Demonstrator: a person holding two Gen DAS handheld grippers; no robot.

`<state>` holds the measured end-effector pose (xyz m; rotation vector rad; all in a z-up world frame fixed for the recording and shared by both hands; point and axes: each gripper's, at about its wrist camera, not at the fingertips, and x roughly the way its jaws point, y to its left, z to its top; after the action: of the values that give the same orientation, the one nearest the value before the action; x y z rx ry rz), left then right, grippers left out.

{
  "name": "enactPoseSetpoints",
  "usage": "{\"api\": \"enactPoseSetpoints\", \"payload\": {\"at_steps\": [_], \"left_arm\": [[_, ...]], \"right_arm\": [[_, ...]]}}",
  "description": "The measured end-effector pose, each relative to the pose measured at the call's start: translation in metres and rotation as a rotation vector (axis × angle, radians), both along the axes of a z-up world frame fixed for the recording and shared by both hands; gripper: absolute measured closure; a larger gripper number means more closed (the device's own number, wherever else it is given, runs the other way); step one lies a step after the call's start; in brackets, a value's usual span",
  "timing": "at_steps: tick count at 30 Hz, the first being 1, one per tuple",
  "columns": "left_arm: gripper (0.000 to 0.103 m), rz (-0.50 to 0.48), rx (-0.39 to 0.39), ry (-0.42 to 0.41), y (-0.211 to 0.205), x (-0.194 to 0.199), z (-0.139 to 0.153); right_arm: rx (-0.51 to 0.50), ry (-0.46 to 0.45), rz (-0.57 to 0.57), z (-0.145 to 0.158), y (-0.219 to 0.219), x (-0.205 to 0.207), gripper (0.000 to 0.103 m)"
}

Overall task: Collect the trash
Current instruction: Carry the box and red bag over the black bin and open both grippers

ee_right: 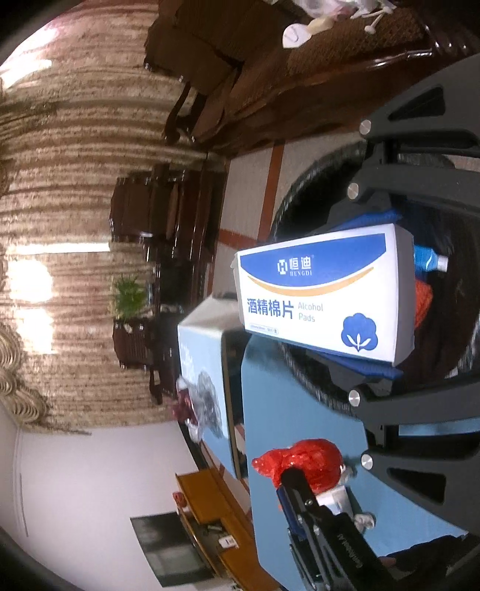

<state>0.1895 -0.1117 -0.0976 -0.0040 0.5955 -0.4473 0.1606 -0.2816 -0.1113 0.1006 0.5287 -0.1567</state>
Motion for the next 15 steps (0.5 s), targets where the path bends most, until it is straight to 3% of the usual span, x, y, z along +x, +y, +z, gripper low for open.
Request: {"api": "enactPoseSetpoints", "payload": {"at_steps": [6, 9, 10, 11, 13, 15], "left_arm": [[0.077, -0.078, -0.002, 0.027, -0.043, 0.021, -0.008], [0.072, -0.110, -0.005, 0.056, -0.058, 0.029, -0.014], [0.068, -0.118, -0.006, 0.063, -0.062, 0.032, -0.016], [0.057, -0.126, -0.008, 0.073, -0.065, 0.034, -0.017], [0.043, -0.128, -0.017, 0.086, -0.067, 0.038, -0.020], [0.036, -0.122, -0.024, 0.094, -0.066, 0.040, -0.020]], "right_arm": [[-0.003, 0.023, -0.045, -0.009, -0.031, 0.010, 0.048], [-0.009, 0.050, -0.061, -0.016, -0.043, 0.017, 0.046], [-0.015, 0.064, -0.068, -0.020, -0.046, 0.019, 0.046], [-0.019, 0.073, -0.074, -0.023, -0.048, 0.019, 0.046], [-0.025, 0.086, -0.095, -0.029, -0.053, 0.018, 0.029], [-0.030, 0.081, -0.106, -0.031, -0.054, 0.014, 0.020]]}}
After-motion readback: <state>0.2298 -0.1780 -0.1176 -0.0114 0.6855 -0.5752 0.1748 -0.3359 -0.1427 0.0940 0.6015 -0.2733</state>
